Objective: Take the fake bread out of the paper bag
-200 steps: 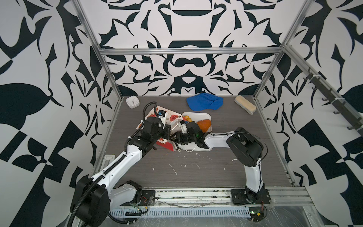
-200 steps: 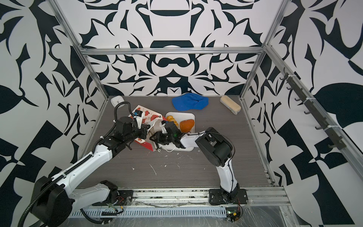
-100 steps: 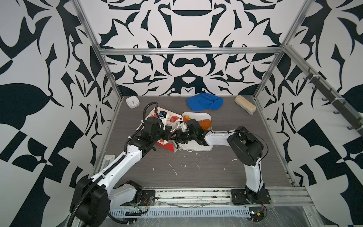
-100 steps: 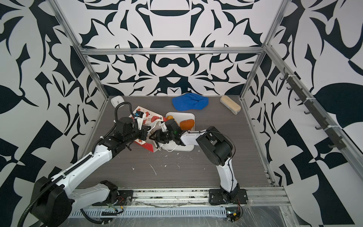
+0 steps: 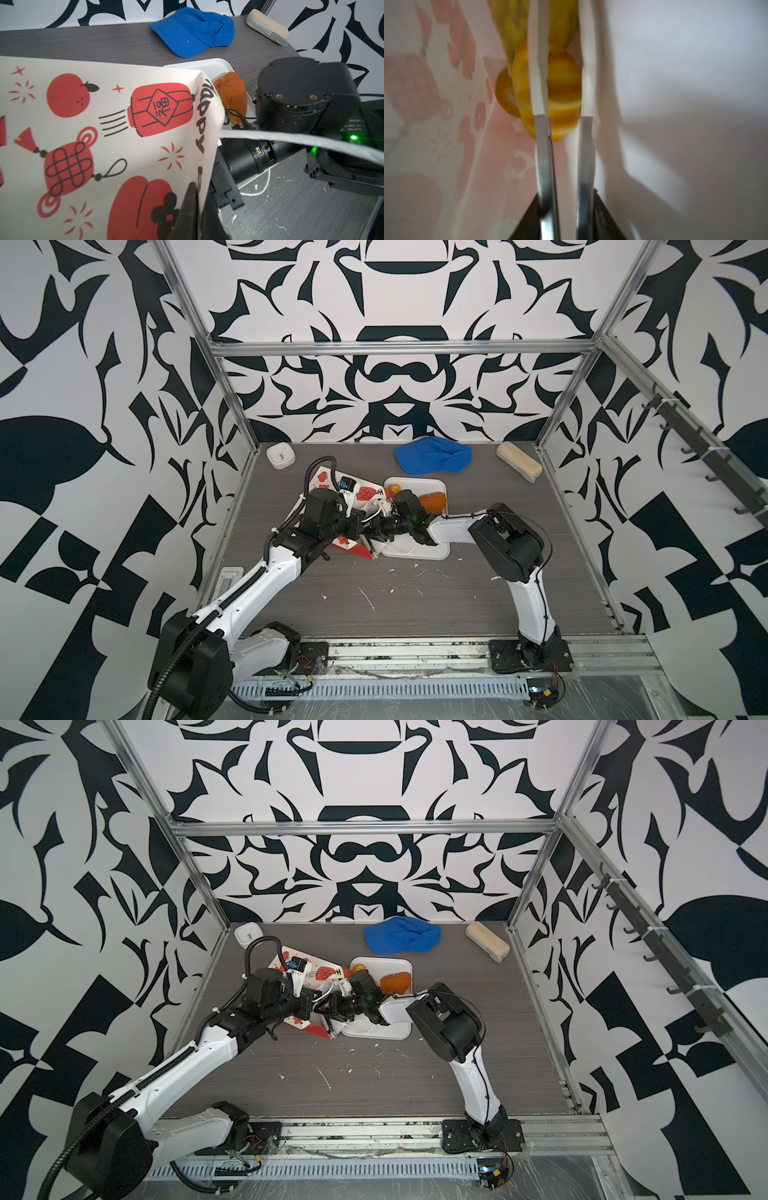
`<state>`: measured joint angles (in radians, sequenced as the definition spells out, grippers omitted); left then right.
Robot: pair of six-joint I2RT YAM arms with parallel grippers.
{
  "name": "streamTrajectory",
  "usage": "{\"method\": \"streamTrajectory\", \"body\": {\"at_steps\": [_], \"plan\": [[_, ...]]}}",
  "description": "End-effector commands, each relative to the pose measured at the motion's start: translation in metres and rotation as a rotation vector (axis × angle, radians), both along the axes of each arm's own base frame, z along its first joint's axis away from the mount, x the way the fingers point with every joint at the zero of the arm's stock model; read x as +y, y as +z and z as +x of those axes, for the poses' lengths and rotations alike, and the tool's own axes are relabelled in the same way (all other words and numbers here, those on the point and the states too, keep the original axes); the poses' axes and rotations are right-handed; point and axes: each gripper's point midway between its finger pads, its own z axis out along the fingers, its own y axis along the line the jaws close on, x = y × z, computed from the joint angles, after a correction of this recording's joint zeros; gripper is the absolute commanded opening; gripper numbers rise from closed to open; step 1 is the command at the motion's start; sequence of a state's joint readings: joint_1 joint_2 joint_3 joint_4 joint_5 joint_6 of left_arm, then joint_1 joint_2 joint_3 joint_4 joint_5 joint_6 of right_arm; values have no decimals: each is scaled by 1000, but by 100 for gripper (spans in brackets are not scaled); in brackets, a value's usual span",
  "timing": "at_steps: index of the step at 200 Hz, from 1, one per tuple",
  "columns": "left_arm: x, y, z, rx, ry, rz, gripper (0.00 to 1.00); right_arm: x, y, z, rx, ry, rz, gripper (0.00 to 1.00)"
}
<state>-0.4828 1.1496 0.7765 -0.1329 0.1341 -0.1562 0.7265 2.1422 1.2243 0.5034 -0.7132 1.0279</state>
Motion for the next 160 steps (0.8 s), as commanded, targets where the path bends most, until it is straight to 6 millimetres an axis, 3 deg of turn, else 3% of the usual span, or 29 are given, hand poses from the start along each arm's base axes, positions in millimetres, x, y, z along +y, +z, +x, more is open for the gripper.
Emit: {"method": "streamTrajectory", "body": {"at_steps": [1,74,132,160], "plan": [[-6,8,-5,10,-35,-14,8,5,40,16,-85,-11,95,26],[15,14,12,-65,104,26,8,-15,41,4,-127,-32,34,0],[24,12,17,-77,140,81,7,-33,59,-9,-187,-36,-20,0],[25,14,15,-84,131,91,7,-43,58,-17,-200,-17,-84,0]]}}
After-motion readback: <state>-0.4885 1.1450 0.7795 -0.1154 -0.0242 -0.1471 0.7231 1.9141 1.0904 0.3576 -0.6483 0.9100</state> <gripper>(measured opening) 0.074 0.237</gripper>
